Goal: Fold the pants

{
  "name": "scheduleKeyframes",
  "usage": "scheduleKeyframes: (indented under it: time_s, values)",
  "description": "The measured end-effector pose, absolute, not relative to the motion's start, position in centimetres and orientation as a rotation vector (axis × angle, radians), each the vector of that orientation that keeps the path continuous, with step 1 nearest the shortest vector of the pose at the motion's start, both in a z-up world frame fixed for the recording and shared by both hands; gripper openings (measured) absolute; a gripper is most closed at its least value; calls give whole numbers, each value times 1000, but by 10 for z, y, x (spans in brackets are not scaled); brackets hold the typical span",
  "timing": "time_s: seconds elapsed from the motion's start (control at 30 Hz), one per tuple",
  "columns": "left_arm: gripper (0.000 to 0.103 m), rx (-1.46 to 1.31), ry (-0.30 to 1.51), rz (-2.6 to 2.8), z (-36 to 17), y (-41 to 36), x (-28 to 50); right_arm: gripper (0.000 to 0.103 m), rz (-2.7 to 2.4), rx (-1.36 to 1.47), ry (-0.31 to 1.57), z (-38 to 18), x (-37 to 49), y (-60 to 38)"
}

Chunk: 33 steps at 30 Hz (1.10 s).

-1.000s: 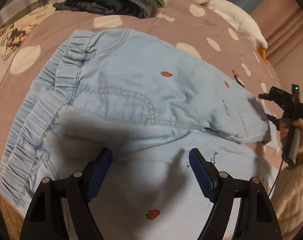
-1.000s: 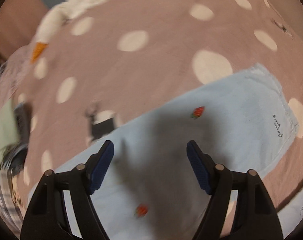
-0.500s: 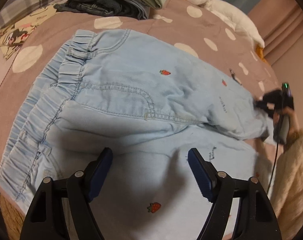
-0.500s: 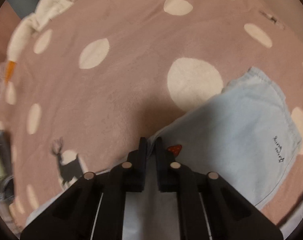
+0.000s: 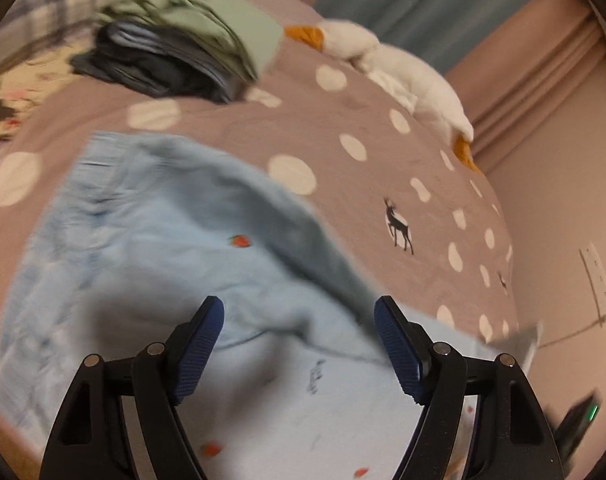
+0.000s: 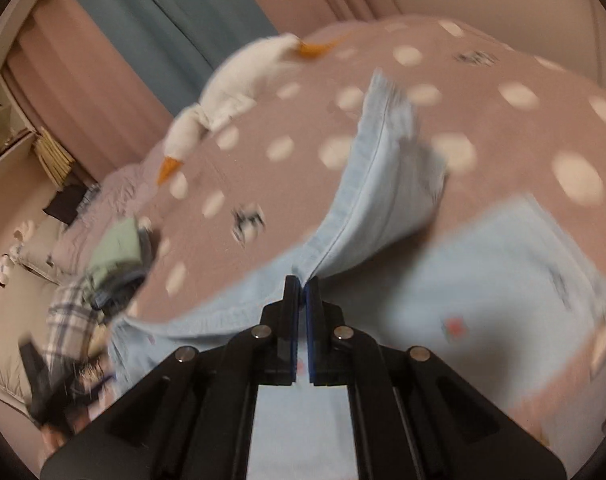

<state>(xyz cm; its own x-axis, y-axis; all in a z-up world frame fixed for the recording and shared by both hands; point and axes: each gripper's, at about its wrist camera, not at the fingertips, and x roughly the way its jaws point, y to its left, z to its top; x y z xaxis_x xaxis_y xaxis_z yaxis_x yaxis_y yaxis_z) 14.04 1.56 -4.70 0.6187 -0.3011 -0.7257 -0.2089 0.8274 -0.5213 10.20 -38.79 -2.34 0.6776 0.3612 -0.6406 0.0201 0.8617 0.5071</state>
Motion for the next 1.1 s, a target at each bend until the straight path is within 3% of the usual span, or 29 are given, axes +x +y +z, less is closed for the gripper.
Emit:
scheduleKeyframes:
  time_s: [0.1, 0.13, 0.17, 0.23, 0.3, 0.53, 0.8, 0.87, 0.93, 1.0, 1.1]
  values:
    - [76, -595, 969, -59, -67, 5, 179, 4, 187, 566, 859, -51, 95, -397]
    - [71, -596, 994, -48, -76, 2, 192, 4, 184, 588, 876, -61, 94, -400]
    - [59, -603, 1001, -41, -82, 1, 199, 4, 180, 596, 883, -66, 91, -401]
    - [9, -602, 1013, -12, -89, 2, 208, 4, 176, 596, 891, -73, 86, -403]
    - [4, -631, 1016, 16, -88, 7, 198, 4, 179, 593, 904, -77, 88, -402]
    - [3, -629, 807, -71, -32, 11, 77, 4, 129, 524, 925, -83, 85, -402]
    - [3, -652, 1008, -32, -101, 16, 26, 4, 74, 466, 982, -97, 84, -399]
    - [8, -696, 998, -47, -101, 25, 27, 5, 68, 460, 995, -102, 83, -400]
    - [28, -684, 988, -20, -95, 33, 27, 5, 67, 460, 1001, -105, 82, -402]
    - [40, -685, 962, 1, -88, 42, 30, 5, 69, 463, 1001, -106, 81, -402]
    - [42, -712, 962, -30, -88, 51, 37, 5, 72, 457, 1001, -106, 80, -402]
